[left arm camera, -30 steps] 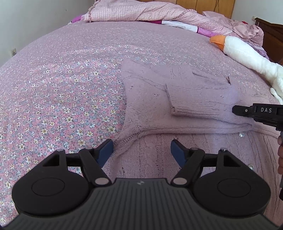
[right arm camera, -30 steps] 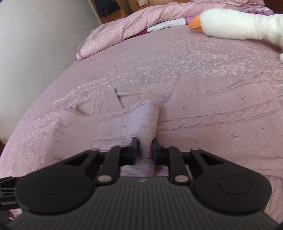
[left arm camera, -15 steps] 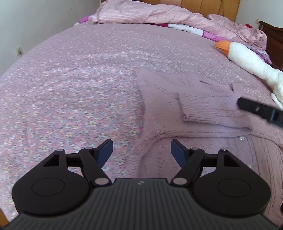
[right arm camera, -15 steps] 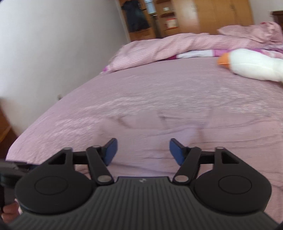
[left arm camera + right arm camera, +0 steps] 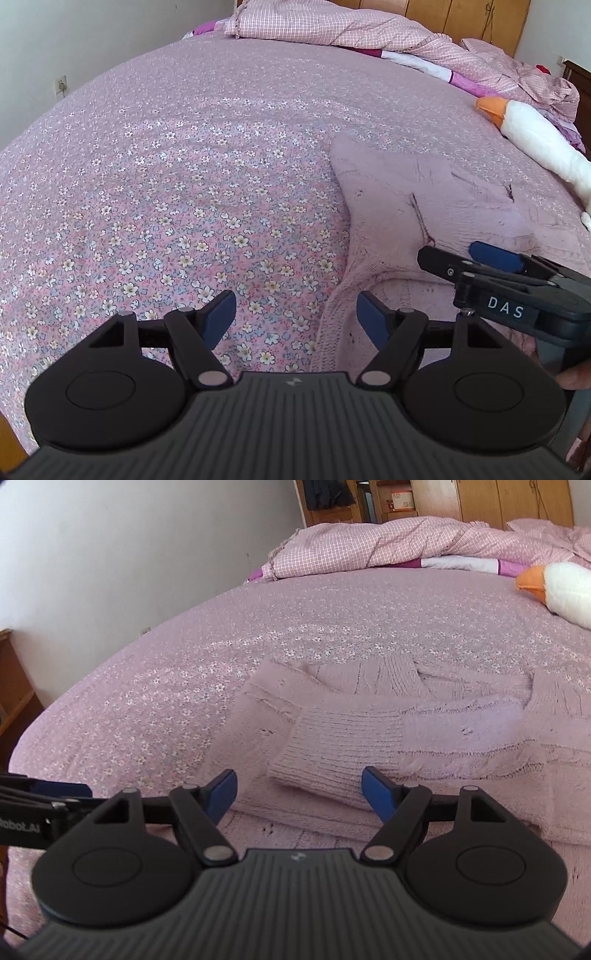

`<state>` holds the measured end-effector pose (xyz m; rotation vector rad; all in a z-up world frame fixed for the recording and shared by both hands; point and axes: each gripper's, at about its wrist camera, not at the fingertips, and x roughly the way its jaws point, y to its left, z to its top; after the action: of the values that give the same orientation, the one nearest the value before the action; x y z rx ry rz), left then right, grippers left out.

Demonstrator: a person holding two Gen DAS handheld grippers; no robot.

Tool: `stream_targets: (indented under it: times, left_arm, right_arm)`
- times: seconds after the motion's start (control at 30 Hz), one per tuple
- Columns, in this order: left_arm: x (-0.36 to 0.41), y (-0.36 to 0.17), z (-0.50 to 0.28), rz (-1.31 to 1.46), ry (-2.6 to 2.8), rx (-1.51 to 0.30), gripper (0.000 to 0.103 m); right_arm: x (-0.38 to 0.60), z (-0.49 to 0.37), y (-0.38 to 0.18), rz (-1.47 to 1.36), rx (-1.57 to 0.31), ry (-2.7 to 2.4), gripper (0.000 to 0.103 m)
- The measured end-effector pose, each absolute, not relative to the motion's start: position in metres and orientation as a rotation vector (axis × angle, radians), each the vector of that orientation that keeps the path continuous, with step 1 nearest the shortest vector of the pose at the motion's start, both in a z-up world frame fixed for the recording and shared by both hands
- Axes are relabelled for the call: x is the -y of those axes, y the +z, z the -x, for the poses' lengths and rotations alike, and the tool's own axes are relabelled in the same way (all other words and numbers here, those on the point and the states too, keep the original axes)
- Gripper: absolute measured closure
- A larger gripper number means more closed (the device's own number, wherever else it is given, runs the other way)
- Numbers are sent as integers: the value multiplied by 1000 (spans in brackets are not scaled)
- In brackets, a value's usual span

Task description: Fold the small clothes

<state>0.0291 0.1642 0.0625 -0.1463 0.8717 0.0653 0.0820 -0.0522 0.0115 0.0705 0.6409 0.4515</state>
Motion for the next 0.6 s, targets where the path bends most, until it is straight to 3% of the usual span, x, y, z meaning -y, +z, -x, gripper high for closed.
stream_targets:
  times: [0.03, 0.1, 0.17, 0.27, 0.6]
  left_arm:
    - [-164, 62, -29, 147, 64, -870, 25]
    - [-163, 62, -30, 145, 63, -870, 25]
    - [-162, 61, -31, 142, 65, -872, 25]
    - [-160, 61, -31, 136, 64, -867, 25]
    - [-153, 70, -30, 131, 42, -836, 25]
  right_arm:
    - [53, -82, 11, -72, -638, 453, 30]
    - [53, -82, 9, -65, -632, 428, 45]
    - [56, -82, 7, -66, -627, 408, 67]
    - [66, -86, 6, -100, -628, 397, 87]
    - [87, -82, 33, -161, -542, 395, 93]
